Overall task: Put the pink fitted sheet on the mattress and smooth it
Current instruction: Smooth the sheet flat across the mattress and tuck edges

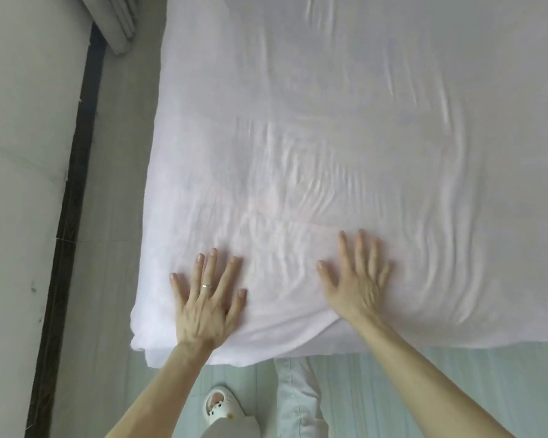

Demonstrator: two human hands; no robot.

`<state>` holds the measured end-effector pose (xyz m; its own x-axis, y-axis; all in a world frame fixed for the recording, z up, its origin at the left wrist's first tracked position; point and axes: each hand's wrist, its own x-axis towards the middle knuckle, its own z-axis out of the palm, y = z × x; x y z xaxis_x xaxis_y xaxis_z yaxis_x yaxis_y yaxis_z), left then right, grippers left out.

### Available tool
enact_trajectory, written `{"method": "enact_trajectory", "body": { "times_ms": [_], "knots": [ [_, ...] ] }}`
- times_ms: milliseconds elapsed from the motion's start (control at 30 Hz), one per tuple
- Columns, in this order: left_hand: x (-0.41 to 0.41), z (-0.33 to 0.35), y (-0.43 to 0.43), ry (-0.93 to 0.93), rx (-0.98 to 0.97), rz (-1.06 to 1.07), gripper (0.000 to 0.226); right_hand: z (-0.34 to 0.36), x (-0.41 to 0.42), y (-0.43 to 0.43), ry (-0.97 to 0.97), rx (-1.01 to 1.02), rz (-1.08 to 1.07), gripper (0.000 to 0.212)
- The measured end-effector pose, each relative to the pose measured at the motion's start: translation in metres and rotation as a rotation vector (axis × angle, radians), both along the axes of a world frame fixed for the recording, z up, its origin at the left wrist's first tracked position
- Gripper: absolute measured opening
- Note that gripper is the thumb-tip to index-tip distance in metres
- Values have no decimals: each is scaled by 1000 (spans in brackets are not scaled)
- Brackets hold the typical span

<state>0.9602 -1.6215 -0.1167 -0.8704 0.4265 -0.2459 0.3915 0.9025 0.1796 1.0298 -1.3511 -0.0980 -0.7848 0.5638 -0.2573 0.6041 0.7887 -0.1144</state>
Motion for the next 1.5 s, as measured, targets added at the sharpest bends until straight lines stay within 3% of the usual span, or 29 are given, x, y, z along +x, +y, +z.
{"method": "enact_trajectory", "body": {
  "times_ms": [100,333,467,633,733,967,1100,1200,1367,1500],
  "knots": [
    [11,-10,-26,35,13,-143,62,-15,9,-71,-13,-68,273,70],
    [49,-11,-107,-76,-14,49,64,-25,114,-93,-222,-92,134,73],
    [72,-8,-107,-188,201,298,61,-21,124,-102,-240,-112,114,84],
    [96,-29,-113,-188,475,549,64,-42,107,-95,-218,-73,127,84],
    [98,-41,-124,-189,587,637,67,-56,110,-94,-95,-3,134,87],
    [100,-86,-134,-77,537,607,78,-102,125,-102,205,81,127,94],
    [98,-116,-135,81,621,538,81,-130,127,-100,401,171,127,94],
    [100,-137,-130,211,651,601,78,-154,124,-93,556,275,170,93],
    [100,-169,-133,408,803,535,76,-188,119,-88,787,377,186,91],
    [105,-183,-138,436,973,541,68,-195,120,-94,939,427,139,82]
  ]
}}
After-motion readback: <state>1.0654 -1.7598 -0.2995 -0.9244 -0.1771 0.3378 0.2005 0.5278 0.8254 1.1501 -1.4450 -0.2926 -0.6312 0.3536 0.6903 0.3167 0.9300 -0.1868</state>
